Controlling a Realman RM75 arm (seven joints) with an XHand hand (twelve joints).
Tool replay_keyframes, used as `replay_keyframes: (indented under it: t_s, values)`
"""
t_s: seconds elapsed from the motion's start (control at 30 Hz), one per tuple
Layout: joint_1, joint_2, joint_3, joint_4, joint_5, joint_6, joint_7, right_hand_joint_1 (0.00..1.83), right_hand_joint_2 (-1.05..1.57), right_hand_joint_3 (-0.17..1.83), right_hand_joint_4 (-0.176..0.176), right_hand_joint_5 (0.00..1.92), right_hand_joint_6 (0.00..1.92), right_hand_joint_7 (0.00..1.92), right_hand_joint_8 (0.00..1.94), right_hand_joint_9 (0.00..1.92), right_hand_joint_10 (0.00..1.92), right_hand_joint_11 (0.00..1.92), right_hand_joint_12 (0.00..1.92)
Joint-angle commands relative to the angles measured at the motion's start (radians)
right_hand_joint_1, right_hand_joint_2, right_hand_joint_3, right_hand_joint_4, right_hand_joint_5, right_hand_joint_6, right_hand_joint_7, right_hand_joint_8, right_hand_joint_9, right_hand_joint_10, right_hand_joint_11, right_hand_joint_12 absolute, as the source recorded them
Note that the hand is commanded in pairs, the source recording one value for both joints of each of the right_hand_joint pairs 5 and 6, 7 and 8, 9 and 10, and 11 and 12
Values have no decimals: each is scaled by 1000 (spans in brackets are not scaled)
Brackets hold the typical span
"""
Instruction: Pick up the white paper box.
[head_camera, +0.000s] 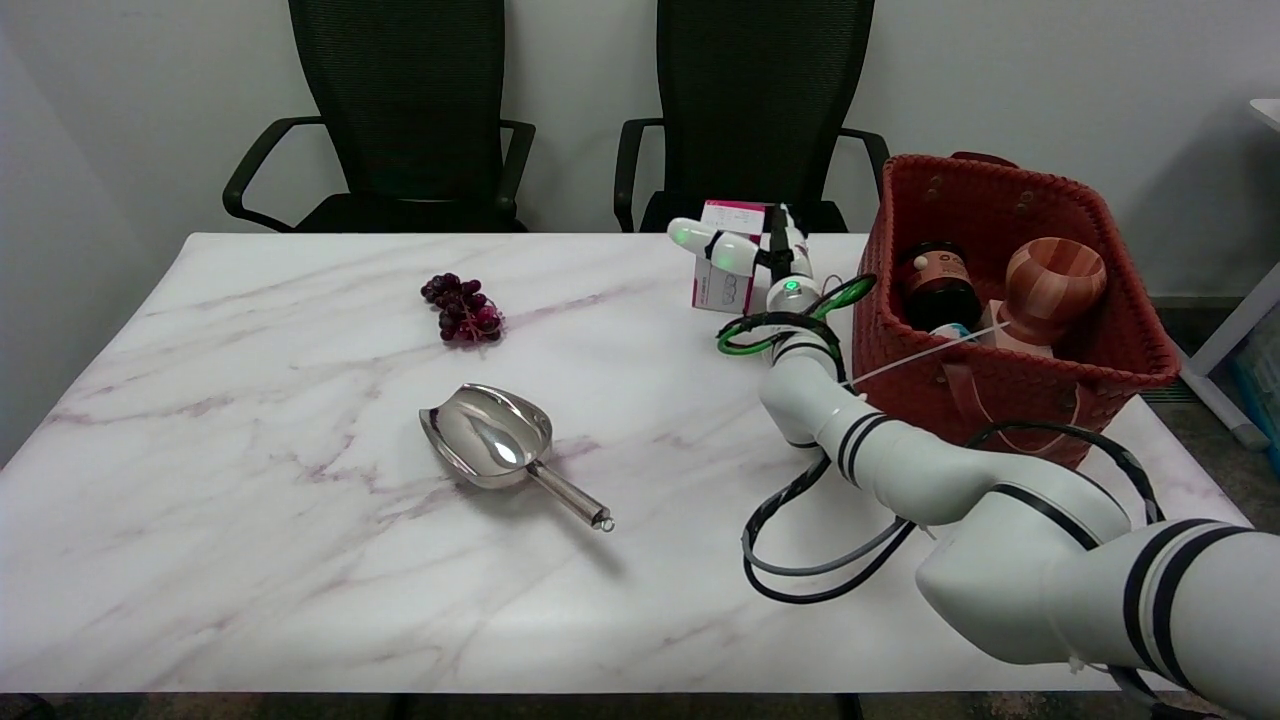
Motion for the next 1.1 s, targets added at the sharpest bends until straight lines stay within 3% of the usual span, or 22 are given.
replay_keyframes:
  t_s: [0.03, 0.43, 1.1]
  values:
    - [5, 4, -2, -59, -1, -53, 97, 1090, 272, -37, 0, 0, 0, 0, 0, 0, 0, 0, 0]
    - [7, 19, 7, -85, 5, -75, 97, 1128, 394, 224, 0, 0, 0, 0, 0, 0, 0, 0, 0]
    - [46, 17, -20, -96, -3, -105, 97, 1128, 399, 393, 0, 0, 0, 0, 0, 0, 0, 0, 0]
